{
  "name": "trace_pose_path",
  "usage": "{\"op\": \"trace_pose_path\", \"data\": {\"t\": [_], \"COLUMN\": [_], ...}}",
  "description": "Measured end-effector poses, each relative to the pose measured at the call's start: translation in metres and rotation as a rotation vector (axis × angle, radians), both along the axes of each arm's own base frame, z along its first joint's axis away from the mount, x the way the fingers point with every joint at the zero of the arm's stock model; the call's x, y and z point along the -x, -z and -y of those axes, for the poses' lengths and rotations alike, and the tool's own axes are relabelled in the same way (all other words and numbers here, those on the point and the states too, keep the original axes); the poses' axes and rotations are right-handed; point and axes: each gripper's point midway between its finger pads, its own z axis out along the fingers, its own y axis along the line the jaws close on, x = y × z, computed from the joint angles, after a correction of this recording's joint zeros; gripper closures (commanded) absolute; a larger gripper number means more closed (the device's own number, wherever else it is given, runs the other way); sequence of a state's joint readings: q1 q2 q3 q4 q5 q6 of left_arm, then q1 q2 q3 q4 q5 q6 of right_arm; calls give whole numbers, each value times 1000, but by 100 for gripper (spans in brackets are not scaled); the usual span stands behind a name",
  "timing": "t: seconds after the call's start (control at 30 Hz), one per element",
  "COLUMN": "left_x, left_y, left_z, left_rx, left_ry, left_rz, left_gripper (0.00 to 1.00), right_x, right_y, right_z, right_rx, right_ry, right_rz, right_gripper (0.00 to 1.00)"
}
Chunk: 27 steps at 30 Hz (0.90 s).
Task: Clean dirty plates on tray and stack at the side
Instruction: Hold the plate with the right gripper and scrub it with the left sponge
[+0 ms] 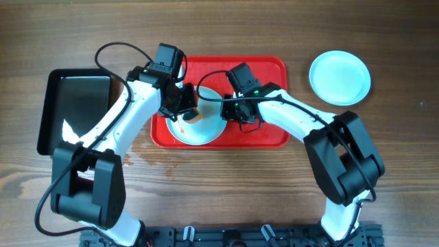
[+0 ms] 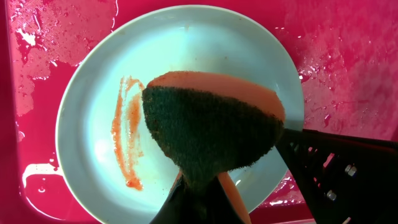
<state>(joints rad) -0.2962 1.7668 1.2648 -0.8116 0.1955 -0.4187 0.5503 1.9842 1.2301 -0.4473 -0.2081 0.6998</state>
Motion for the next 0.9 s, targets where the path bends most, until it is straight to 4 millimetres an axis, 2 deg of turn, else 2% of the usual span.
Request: {"op": "trace_pose_path", "data": {"t": [0.13, 0.43, 0.7, 0.77, 0.9], "left_x": [0, 3, -12, -17, -20], "left_y": [0, 1, -5, -1, 21], "left_z": [0, 0, 28, 32, 33], "left_rx": [-1, -8, 21, 21, 4], "left_ry": [2, 11, 64, 72, 72], "left_rz": [-1, -8, 92, 105, 75], "left_gripper": [96, 96, 96, 96, 96], "right_x": [-1, -14, -16, -16, -16], "right_y": [1, 1, 1, 1, 1], "right_z": [2, 10, 12, 12, 12], "right_rx": [11, 46, 50, 50, 50], "right_ry": [17, 52, 59, 58, 57], "right_rz": [2, 52, 59, 59, 58], "right_gripper": [96, 96, 96, 96, 96]}}
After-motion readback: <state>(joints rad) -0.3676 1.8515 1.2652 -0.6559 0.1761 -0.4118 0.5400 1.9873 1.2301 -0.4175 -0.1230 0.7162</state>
